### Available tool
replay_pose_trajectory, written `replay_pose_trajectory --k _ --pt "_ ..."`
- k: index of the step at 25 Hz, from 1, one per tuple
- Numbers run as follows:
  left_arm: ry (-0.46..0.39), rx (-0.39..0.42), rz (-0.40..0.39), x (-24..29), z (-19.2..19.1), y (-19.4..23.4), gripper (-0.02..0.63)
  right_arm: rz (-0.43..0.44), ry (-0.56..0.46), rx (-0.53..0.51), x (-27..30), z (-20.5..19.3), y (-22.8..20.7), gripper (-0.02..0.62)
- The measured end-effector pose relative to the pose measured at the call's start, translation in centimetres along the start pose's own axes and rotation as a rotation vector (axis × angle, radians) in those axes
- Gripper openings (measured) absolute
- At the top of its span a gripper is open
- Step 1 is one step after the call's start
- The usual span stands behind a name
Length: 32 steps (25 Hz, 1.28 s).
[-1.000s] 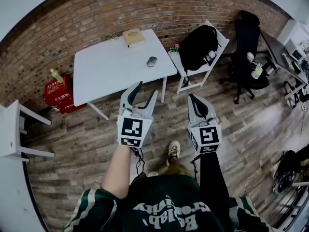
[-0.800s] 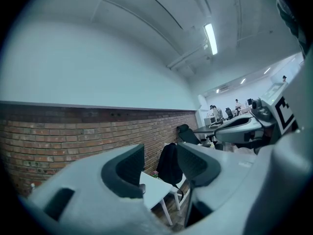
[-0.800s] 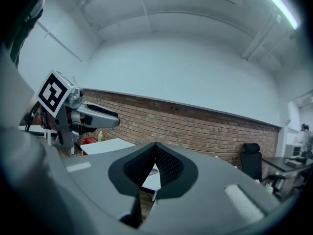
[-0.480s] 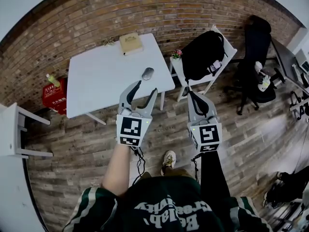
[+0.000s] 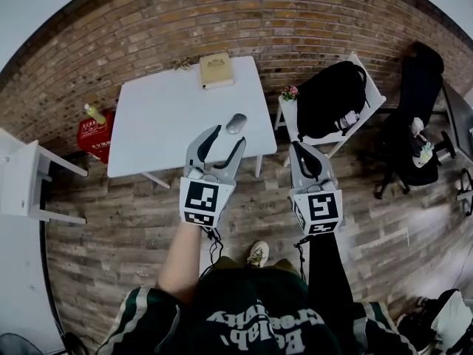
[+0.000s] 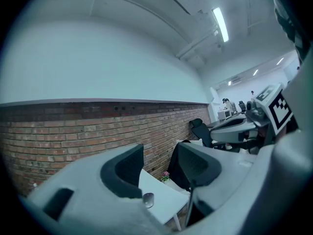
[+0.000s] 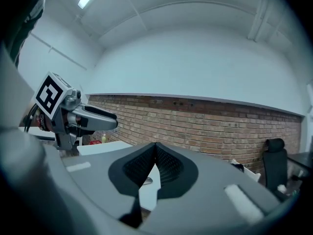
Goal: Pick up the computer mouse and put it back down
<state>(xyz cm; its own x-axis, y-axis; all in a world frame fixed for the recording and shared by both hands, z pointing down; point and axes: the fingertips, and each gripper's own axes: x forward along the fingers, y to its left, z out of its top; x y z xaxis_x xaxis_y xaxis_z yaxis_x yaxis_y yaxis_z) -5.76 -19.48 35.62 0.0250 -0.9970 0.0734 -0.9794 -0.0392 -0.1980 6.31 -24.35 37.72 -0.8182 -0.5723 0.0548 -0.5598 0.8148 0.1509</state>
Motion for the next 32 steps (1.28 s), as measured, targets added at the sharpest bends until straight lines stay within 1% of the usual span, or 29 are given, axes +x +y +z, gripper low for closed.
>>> replay_pose_trajectory --k 5,9,15,21,24,27,32 --pt "0.018 -0.004 0.023 1.3 -0.1 0.1 0.227 0.027 -0.046 0.019 0.9 0.4 -1.2 0.014" --pt "0.031 -0.008 0.025 2.2 -0.4 0.3 0.227 0.027 -0.074 0.039 1.3 0.6 -2.0 0.014" --pt "0.035 -0.007 -0.002 3.0 -0.5 -0.1 0.227 0.023 -0.065 0.062 2.1 -0.5 -2.8 0.014" --pt "0.048 -0.023 -0.002 3.8 -1.0 1.3 0.228 0.021 -0.059 0.046 3.4 0.0 -2.8 0.014" --pt "0.056 -0.020 -0.032 4.8 -1.6 2.0 0.229 -0.003 -0.052 0.035 4.5 0.2 -2.8 0.014" --pt "0.087 -0.023 -0.075 6.7 -2.9 3.4 0.229 -0.032 -0.045 0.014 5.9 0.5 -2.7 0.014" --pt "0.102 -0.046 -0.164 10.5 -4.2 6.3 0.229 -0.120 -0.020 -0.011 9.2 1.0 -2.9 0.014"
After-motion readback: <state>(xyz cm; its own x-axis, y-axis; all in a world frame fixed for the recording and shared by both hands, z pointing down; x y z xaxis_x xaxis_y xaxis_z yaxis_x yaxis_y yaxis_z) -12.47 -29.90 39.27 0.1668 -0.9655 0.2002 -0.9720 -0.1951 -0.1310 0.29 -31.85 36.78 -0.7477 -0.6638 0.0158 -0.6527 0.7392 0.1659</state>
